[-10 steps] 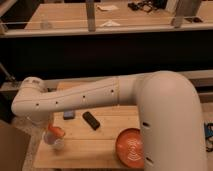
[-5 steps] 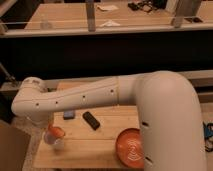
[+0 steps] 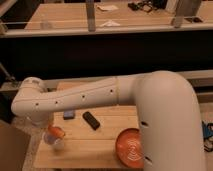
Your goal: Place the pepper in the ceramic cup
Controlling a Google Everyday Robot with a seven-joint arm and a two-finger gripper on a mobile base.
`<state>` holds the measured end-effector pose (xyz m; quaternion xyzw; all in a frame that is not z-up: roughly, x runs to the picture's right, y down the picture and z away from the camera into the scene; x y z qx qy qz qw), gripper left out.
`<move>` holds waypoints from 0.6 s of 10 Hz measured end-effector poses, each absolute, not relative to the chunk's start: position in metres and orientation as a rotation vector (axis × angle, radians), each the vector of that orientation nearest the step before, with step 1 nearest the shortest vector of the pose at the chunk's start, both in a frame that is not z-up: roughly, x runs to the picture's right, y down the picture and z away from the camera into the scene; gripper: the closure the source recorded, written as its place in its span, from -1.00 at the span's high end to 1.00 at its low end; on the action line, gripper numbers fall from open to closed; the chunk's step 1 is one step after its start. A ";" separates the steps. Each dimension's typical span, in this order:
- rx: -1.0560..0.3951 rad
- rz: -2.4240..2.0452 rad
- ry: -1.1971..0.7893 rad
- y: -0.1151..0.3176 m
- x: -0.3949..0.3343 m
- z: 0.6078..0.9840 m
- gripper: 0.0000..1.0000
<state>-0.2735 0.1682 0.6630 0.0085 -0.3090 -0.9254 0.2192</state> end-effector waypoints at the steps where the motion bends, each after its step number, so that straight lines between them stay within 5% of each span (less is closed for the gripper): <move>1: 0.024 -2.561 -0.857 0.168 -0.274 0.663 -0.88; 6: 0.021 -2.567 -0.866 0.170 -0.274 0.663 -0.88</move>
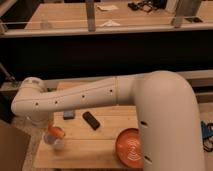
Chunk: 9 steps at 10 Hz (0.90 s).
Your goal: Place the pepper in the ceramic cup
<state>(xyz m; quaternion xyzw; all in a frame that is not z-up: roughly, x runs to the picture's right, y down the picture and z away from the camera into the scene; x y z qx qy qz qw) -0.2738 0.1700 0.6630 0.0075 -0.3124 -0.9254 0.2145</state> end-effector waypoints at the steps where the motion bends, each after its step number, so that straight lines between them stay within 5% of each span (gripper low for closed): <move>1: 0.020 -2.567 -0.868 0.170 -0.274 0.663 -0.88; 9: 0.015 -2.575 -0.884 0.173 -0.274 0.663 -0.88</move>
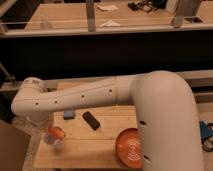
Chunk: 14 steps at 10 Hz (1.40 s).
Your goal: Place the pepper in the ceramic cup
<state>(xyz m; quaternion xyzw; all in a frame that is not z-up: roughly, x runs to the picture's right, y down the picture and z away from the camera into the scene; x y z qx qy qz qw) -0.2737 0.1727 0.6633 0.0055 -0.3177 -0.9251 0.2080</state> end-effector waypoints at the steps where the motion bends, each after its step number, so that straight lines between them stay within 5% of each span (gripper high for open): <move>1: 0.015 -2.576 -0.886 0.173 -0.274 0.663 -0.88; 14: 0.005 -2.594 -0.920 0.177 -0.274 0.664 -0.88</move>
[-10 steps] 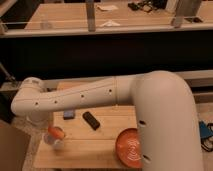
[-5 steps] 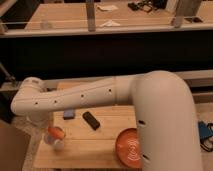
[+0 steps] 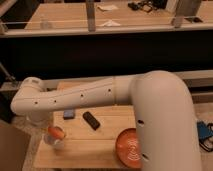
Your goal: Place the pepper in the ceramic cup
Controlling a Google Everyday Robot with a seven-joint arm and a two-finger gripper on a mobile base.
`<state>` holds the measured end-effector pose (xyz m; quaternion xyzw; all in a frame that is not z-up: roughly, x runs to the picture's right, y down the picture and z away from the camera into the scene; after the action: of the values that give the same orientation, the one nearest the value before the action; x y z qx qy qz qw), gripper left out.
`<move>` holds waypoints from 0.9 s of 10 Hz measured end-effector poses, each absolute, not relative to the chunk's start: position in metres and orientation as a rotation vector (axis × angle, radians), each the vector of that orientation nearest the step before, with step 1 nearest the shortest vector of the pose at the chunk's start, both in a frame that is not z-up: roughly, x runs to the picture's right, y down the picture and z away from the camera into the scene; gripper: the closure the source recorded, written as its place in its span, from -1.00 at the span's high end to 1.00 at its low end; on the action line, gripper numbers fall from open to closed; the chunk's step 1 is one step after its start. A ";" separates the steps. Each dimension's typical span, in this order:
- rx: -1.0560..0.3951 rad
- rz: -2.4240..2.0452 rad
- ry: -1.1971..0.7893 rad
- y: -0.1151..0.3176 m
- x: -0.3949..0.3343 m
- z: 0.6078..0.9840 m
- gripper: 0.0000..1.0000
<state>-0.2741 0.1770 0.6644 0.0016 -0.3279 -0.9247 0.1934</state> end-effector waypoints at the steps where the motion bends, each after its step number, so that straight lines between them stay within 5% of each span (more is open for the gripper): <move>1: 0.005 -2.595 -0.921 0.177 -0.274 0.664 -0.88; 9: -0.002 -2.605 -0.940 0.179 -0.274 0.666 -0.88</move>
<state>-0.2744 0.1787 0.6658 -0.0007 -0.3335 -0.9245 0.1848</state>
